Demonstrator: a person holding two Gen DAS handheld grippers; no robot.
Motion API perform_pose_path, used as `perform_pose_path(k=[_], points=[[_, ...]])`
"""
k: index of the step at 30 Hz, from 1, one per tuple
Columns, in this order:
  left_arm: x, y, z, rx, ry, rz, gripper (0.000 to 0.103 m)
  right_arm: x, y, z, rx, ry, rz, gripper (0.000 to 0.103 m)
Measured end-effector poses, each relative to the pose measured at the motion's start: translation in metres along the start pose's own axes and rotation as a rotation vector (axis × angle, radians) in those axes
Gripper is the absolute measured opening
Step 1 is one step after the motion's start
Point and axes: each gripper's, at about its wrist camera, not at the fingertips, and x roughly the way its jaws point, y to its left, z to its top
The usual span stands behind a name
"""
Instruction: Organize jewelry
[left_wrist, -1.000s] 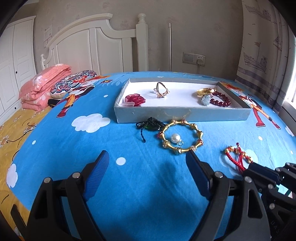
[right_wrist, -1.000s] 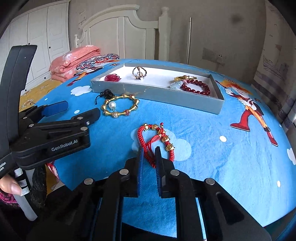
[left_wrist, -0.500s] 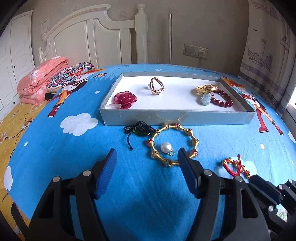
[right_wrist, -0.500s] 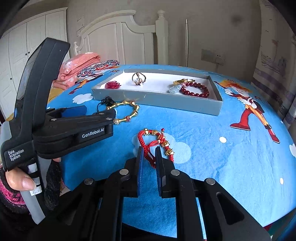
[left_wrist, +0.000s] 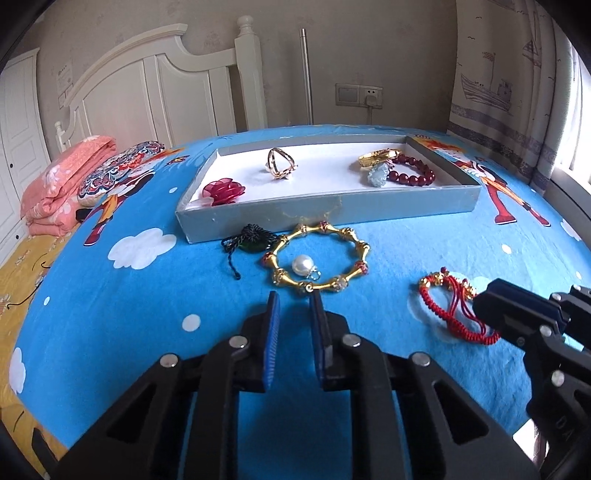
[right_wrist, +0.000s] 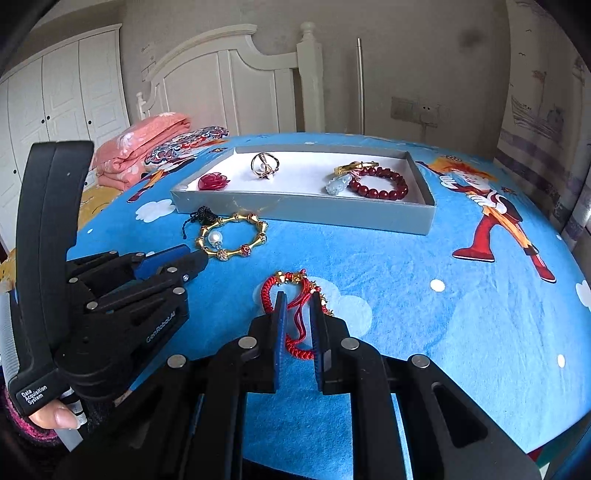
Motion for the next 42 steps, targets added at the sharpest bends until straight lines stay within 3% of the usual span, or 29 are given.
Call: perform_pose_path(k=[5,8,9,14,16,20,28,33,34,36,38,42], points=[[-0.009,0.025,-0.001,-0.099,0.007,-0.065,0.02,0.002,0.001,-0.001,0.009,0.004,0.012,0.013],[-0.01,0.024,0.012,-0.121,-0.013,-0.069,0.049,0.002,0.005,-0.001,-0.003,0.005,0.015,0.013],[-0.008,0.021,0.018,-0.119,-0.016,-0.071,0.052,0.002,0.005,-0.001,-0.006,0.005,0.015,0.013],[0.021,0.008,0.032,-0.12,0.07,-0.011,0.051,-0.001,0.0,0.0,0.008,-0.001,0.008,0.014],[0.024,0.01,0.03,-0.115,0.098,0.007,0.041,-0.001,-0.004,0.0,0.02,0.0,0.01,0.014],[0.015,0.019,0.017,-0.093,0.072,0.043,0.037,0.001,-0.002,-0.002,0.02,0.008,0.022,0.014],[-0.007,0.051,-0.006,-0.125,0.048,0.015,0.039,0.004,0.005,-0.003,-0.002,0.018,0.025,0.014],[-0.005,0.041,-0.004,-0.093,0.047,0.002,0.055,0.009,0.007,-0.005,-0.006,0.028,0.016,0.014],[-0.005,0.038,-0.004,-0.085,0.044,0.002,0.054,0.009,0.007,-0.005,-0.009,0.028,0.014,0.014],[-0.005,0.033,-0.002,-0.071,0.034,-0.013,0.027,0.01,0.007,-0.005,-0.009,0.029,0.013,0.014],[-0.005,0.028,-0.003,-0.047,0.028,-0.02,0.011,0.01,0.007,-0.005,-0.01,0.028,0.014,0.014],[-0.011,0.028,-0.008,-0.034,0.01,-0.067,0.01,0.01,0.007,-0.005,-0.008,0.028,0.017,0.014]])
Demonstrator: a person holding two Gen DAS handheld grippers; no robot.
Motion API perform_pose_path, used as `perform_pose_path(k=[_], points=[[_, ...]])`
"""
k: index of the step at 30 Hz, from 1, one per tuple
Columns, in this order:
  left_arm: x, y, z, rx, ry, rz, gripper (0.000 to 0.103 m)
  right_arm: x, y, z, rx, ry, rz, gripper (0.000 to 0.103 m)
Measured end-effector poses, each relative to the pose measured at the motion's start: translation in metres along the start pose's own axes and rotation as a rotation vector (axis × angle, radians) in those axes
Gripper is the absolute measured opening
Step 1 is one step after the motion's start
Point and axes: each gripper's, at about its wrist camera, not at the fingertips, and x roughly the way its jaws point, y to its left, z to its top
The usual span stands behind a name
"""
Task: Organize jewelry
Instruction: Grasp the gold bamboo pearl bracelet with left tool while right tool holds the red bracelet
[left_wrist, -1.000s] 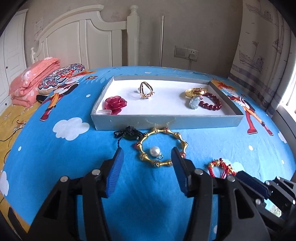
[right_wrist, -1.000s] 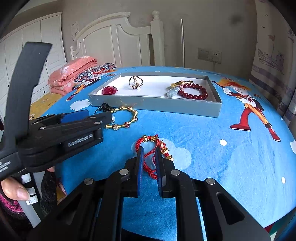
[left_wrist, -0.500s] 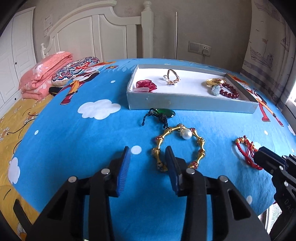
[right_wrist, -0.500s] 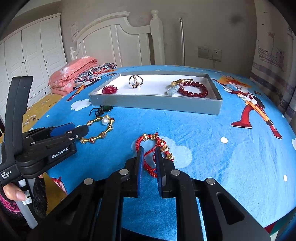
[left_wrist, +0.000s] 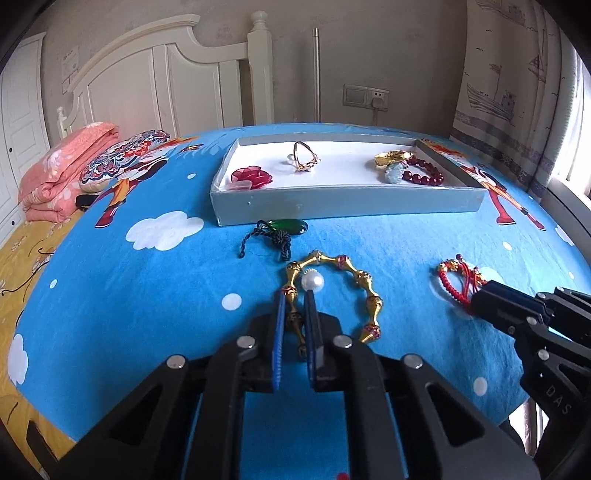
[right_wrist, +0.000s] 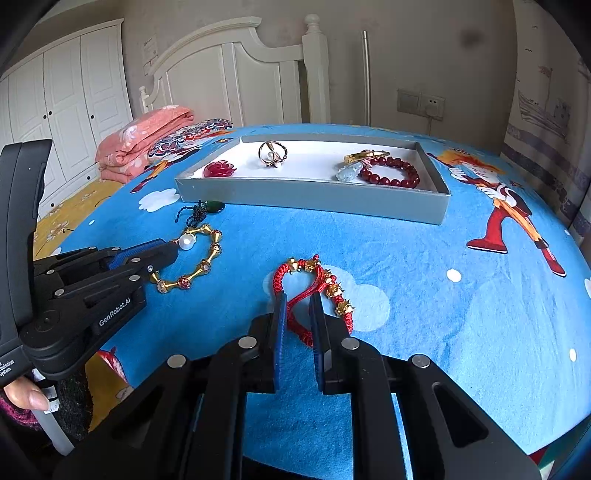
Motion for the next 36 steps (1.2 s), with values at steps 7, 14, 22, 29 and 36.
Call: perform_pose_path(k=[7,14,22,29,36], points=[[-0.009,0.003,-0.004,-0.016,-0.01,-0.047,0.01,0.0,-0.001,-0.001,0.005,0.0,0.004,0.015],[-0.017,-0.005,0.01,-0.007,-0.054,-0.105,0.011,0.0,-0.001,-0.001,0.006,0.0,0.005,0.015],[-0.002,-0.014,0.008,0.016,-0.014,-0.11,0.034,0.0,-0.001,-0.002,0.011,-0.001,0.008,0.015],[0.014,-0.011,0.012,0.011,0.016,-0.068,0.023,0.0,-0.001,-0.001,0.012,-0.001,0.01,0.015],[0.022,-0.013,0.018,0.011,0.022,-0.05,0.025,0.0,-0.001,-0.002,0.012,0.0,0.01,0.015]])
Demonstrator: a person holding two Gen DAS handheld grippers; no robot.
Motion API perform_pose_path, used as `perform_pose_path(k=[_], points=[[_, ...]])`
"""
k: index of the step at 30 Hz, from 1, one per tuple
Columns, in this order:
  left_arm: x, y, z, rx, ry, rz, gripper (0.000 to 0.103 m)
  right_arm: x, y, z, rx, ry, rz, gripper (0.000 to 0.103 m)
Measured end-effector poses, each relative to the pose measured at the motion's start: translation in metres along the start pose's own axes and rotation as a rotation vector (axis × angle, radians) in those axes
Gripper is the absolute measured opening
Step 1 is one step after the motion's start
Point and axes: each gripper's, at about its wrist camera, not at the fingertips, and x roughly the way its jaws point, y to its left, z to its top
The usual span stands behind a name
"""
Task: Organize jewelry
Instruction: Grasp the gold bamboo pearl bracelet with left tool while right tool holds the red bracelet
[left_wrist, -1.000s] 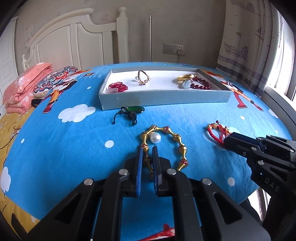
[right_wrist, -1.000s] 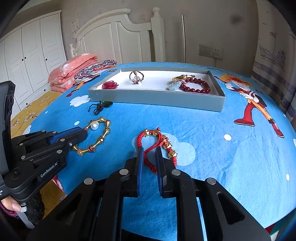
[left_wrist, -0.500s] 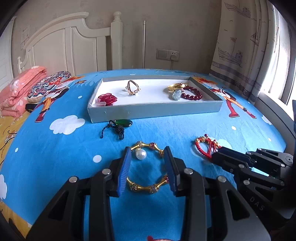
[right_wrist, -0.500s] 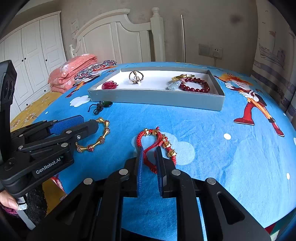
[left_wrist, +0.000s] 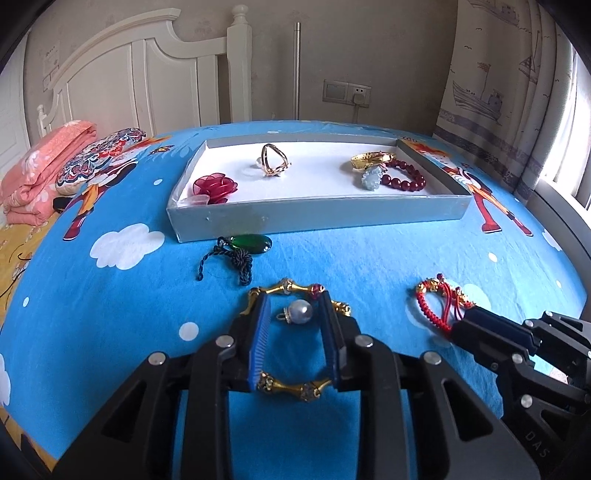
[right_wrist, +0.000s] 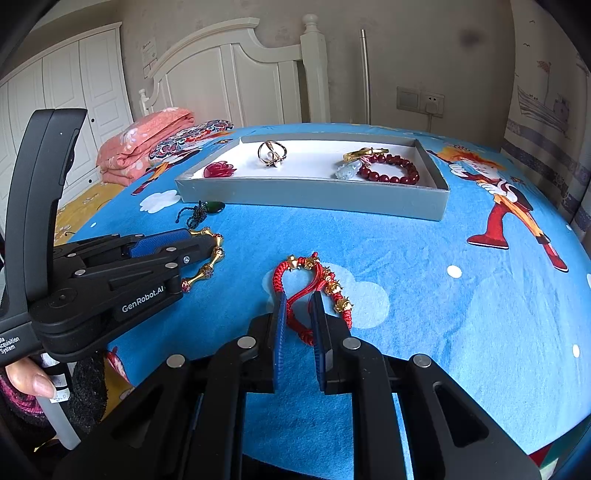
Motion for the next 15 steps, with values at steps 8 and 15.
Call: perform_pose_path(k=[8,15], points=[[-0.016,0.005,-0.015,-0.025,-0.043,-0.038,0.019,-0.002,-0.003,-0.004,-0.001,-0.013,0.007,0.015],[-0.033,0.004,-0.027,-0.021,-0.091,-0.027,0.019,-0.005,0.005,-0.006,-0.047,-0.021,-0.003,0.015]])
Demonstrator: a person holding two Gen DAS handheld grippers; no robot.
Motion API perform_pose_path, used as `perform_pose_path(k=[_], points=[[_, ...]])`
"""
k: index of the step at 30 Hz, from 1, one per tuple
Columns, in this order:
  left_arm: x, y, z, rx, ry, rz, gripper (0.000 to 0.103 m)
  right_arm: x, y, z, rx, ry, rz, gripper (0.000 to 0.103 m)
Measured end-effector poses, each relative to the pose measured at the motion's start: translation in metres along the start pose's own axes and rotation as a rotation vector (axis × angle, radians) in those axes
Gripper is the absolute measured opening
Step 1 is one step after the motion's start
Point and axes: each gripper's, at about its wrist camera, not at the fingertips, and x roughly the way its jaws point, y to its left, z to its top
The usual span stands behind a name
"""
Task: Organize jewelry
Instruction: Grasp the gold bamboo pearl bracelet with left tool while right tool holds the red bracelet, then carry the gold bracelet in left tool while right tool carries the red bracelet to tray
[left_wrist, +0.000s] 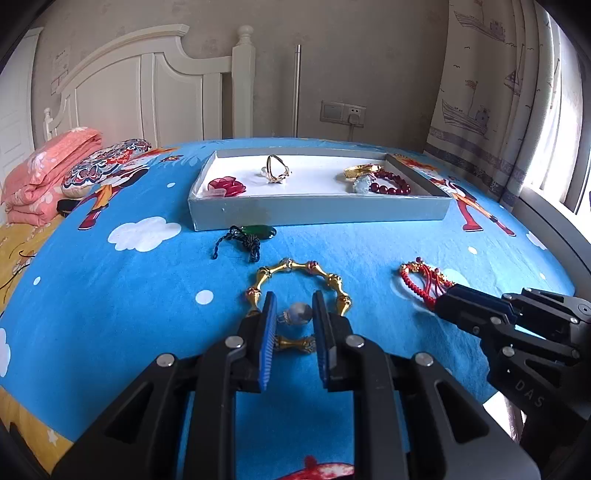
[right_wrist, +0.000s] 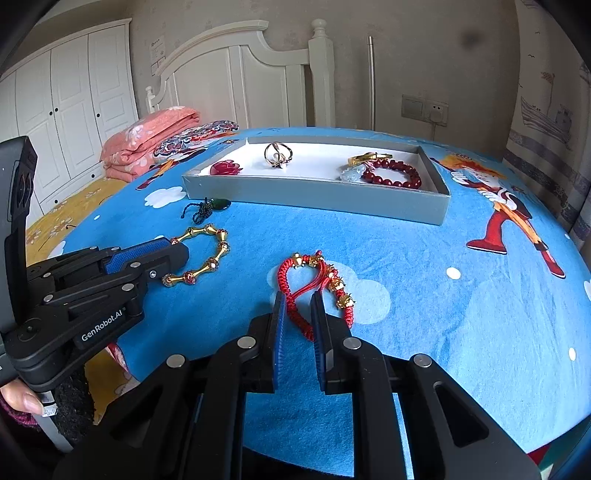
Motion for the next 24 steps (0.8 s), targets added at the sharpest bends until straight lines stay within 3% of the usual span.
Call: perform_pose_path(k=[4,6,8,13,15,24], points=[[-0.001,0.002,0.0,-0.013,-0.009,-0.002,0.019,-0.003,0.01,0.0,-0.054,-0.016,0.001,0.015],[-0.004,0.001,-0.001,-0.008,-0.016,0.001,0.019,-0.003,0.012,-0.001,-0.079,-0.017,-0.002,0.03],[-0.005,-0.001,-0.002,-0.002,-0.02,0.002,0.019,0.0,0.009,-0.005,-0.073,-0.004,0.007,0.035],[-0.005,-0.002,-0.003,-0.003,-0.019,-0.002,0.019,-0.002,0.006,-0.013,-0.111,-0.056,0.023,0.035],[-0.005,-0.003,-0.003,-0.003,-0.02,-0.003,0.019,-0.001,0.005,-0.012,-0.122,-0.062,0.023,0.009],[-0.012,-0.002,-0.003,-0.001,-0.042,0.012,0.019,-0.019,0.015,-0.006,-0.135,-0.137,0.019,0.002]])
